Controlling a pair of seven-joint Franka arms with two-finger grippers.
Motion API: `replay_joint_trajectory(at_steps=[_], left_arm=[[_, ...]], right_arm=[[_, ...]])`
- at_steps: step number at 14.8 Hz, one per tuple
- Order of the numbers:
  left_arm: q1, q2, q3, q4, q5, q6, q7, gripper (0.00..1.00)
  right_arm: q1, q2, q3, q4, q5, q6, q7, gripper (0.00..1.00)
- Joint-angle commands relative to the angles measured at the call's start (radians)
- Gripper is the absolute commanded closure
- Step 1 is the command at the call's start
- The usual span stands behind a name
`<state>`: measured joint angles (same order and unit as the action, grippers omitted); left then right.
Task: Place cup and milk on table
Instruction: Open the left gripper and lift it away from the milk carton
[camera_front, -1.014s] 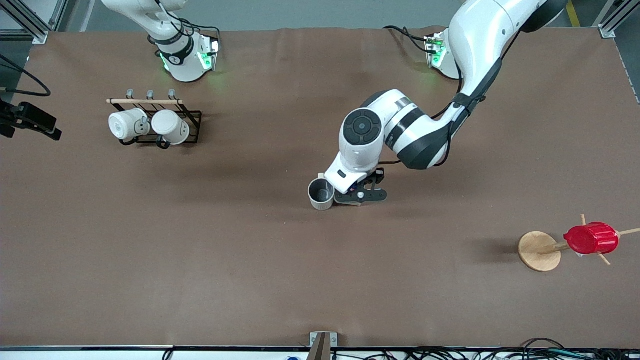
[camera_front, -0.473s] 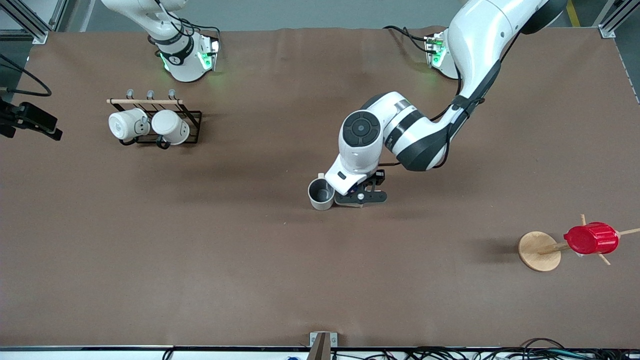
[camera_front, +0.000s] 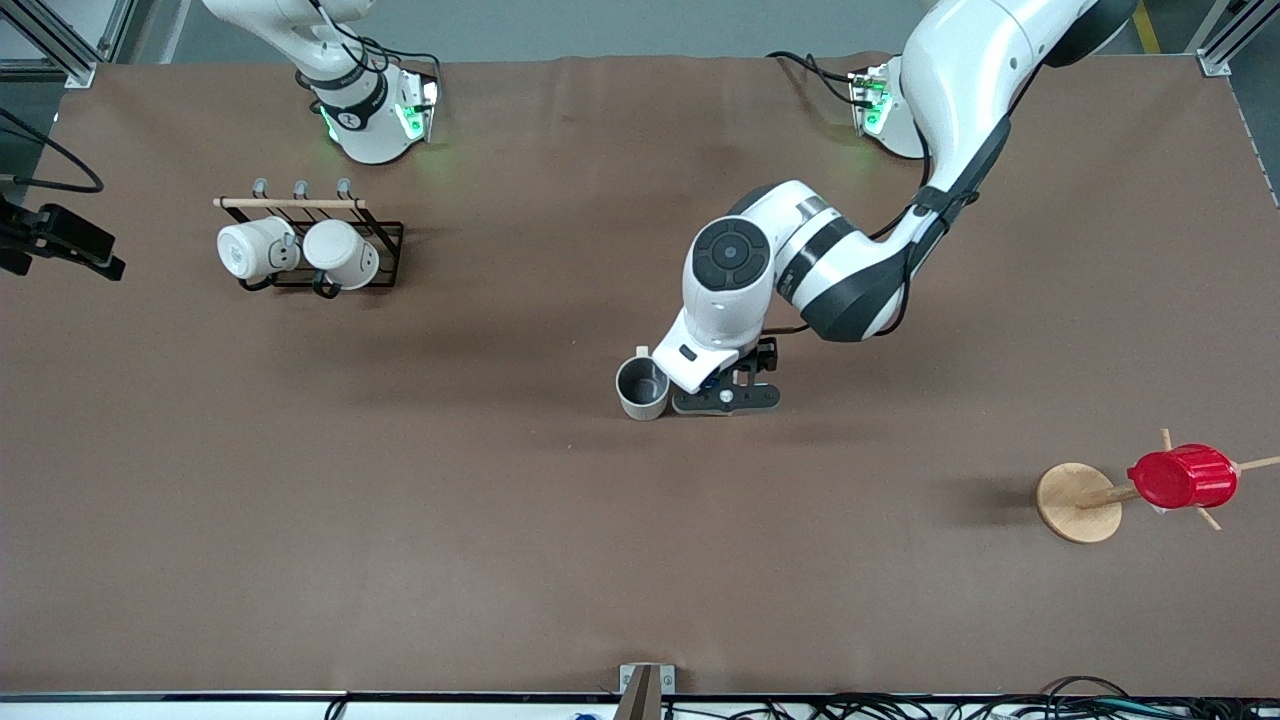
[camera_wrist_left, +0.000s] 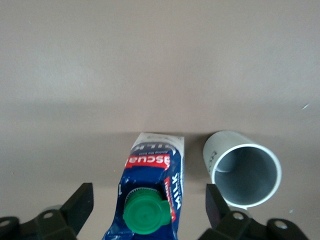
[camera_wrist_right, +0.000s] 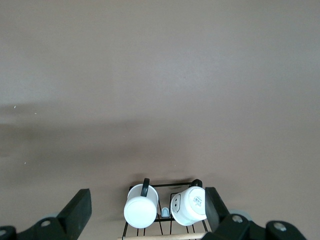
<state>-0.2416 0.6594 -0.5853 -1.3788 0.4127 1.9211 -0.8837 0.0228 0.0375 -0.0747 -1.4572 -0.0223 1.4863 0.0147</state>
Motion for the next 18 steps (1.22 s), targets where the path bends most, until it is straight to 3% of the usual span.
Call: replay_joint_trajectory(at_steps=[1,7,9,12,16,18], left_arm=[[0.011,-0.114,0.008,-0.017,-0.03,-0.02,-0.003,0.0],[0.016,-0.312,0.255,-0.045,-0.316,-0.129,0.207,0.0],[0.019,-0.358,0.307,-0.065,-0.325,-0.215,0.273,0.0],[0.053,-0.426,0.395,-0.095,-0.386,-0.218,0.449,0.0],[0.053,-0.547,0.539,-0.184,-0.396,-0.215,0.665,0.0],[0.054,-0.586,0.577,-0.213,-0.397,-0.215,0.738,0.0]], right_arm=[[0.002,-0.007,0.001,-0.008,0.012,-0.003,0.019,0.0],[0.0,-0.007,0.001,-0.008,0.013,-0.003,0.019,0.0],[0.0,-0.007,0.001,-0.008,0.013,-0.003,0.019,0.0],[0.0,-0.007,0.001,-0.008,0.013,-0.003,0.019,0.0],[0.0,-0.007,0.001,-0.006,0.013,-0.003,0.019,0.0],[0.0,-0.007,0.0,-0.008,0.013,-0.003,0.019,0.0]])
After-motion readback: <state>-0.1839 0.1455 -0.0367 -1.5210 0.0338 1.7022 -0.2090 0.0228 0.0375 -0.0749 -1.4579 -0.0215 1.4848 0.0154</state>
